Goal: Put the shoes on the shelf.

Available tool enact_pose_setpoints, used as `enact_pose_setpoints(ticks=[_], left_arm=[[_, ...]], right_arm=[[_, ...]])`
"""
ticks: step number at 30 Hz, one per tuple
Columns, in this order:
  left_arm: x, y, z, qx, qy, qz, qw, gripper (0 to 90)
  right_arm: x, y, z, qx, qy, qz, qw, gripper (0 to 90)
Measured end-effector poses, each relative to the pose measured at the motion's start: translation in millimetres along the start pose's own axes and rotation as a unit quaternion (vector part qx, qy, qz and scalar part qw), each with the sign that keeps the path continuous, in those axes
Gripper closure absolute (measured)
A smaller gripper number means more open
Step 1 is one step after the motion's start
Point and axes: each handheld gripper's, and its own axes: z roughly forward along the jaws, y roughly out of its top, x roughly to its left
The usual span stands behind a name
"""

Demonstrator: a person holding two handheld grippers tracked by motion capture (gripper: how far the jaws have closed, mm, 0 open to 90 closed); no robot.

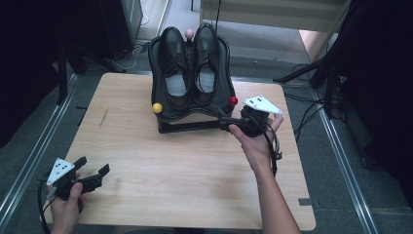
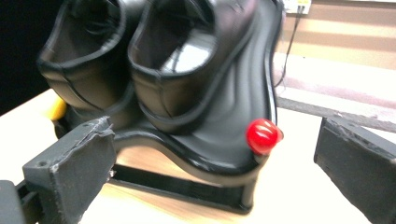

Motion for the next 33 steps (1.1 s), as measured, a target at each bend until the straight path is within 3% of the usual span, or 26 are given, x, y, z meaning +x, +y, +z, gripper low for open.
enact_pose_setpoints(ticks=[20, 33], left_arm=[[-1.3, 0.1, 0.8, 0.001, 0.004, 0.003, 1.0000, 8.6], [-2.3, 0.1, 0.9, 0.002, 0.007, 0.008, 0.9999, 8.6]], right_arm=[[-52.1, -68.2, -36.5, 0.018, -0.042, 0.013, 0.9989, 0.0], [-88.1, -113.7, -63.8, 0.038, -0.074, 0.027, 0.9962, 0.0]])
